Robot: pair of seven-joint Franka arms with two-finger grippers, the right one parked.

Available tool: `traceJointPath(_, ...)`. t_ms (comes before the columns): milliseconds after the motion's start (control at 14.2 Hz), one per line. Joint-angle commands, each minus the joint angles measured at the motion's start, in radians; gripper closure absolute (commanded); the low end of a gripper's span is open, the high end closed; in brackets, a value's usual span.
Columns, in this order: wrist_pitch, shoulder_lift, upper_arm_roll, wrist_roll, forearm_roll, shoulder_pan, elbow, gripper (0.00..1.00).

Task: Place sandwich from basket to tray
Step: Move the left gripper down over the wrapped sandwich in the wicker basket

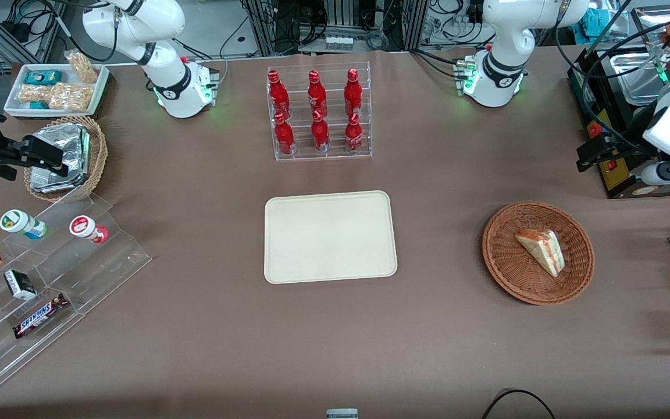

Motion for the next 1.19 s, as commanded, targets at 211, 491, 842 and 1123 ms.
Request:
traceJointPath(211, -0.004, -0.001, 0.009, 0.010, 0.012, -0.002, -0.034, 0.00)
traceJointPath(491, 0.038, 0.041, 0.027, 0.005, 0.015, 0.001, -0.111, 0.00)
traceJointPath(842, 0.393, 0.054, 0.047, 0.007, 0.015, 0.003, -0.381, 0.00)
traceJointPath(1123, 0.692, 0.077, 0.088, -0.003, 0.010, 0.001, -0.559, 0.00)
